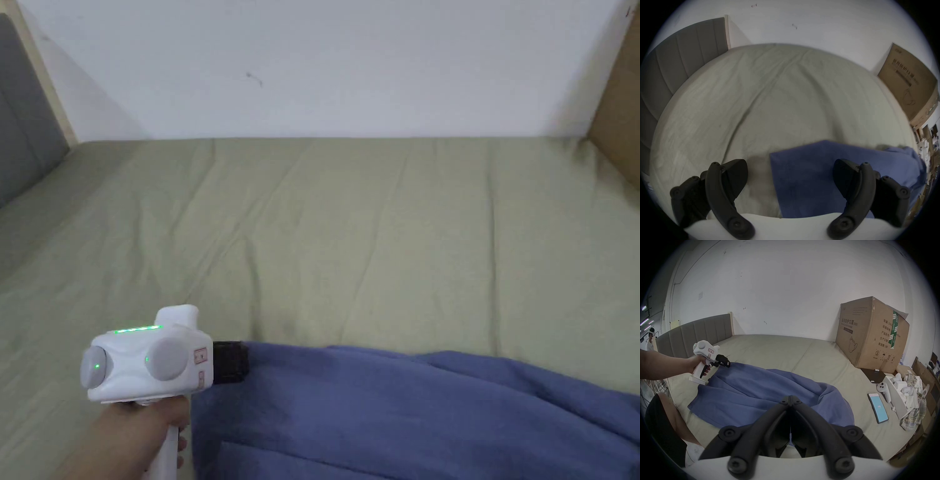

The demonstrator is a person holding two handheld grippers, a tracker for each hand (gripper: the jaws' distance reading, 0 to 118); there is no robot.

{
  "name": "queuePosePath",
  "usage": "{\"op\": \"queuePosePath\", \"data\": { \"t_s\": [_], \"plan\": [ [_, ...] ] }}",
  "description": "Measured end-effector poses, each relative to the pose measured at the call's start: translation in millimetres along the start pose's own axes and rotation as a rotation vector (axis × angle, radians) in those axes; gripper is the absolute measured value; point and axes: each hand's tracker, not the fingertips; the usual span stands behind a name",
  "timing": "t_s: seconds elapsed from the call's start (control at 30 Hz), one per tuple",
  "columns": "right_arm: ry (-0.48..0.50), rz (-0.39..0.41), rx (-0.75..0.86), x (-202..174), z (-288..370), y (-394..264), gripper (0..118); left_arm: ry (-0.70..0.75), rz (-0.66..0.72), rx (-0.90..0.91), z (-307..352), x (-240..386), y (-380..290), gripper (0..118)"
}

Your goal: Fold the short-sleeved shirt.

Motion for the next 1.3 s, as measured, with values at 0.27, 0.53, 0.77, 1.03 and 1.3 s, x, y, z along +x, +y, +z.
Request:
{"op": "queuePosePath", "data": {
  "t_s": [0.27,0.53,0.77,1.03,1.3],
  "plan": [
    [-0.056,-0.046,-0.030,19.5,-12.6,-23.1,0,0.066,-0.210,0.158,29.1,39.7,-16.7,7],
    [-0.202,-0.234,-0.246,116.0,-34.5,-66.9,93,-0.162,-0.108,0.253,92.5,30.5,-20.2,3],
    [-0.113,-0.256,-0.432,145.5,-89.2,-97.1,64,-0.142,-0.096,0.241,100.0,21.1,-8.2,3],
    [-0.124,-0.236,-0.174,124.9,-47.9,-38.4,1,-0.198,-0.052,0.307,146.7,16.1,-5.5,3],
    [-0.070,-0.128,0.021,106.8,72.0,52.7,1,-0.245,0.003,0.535,288.2,-27.5,15.0,3]
  ]
}}
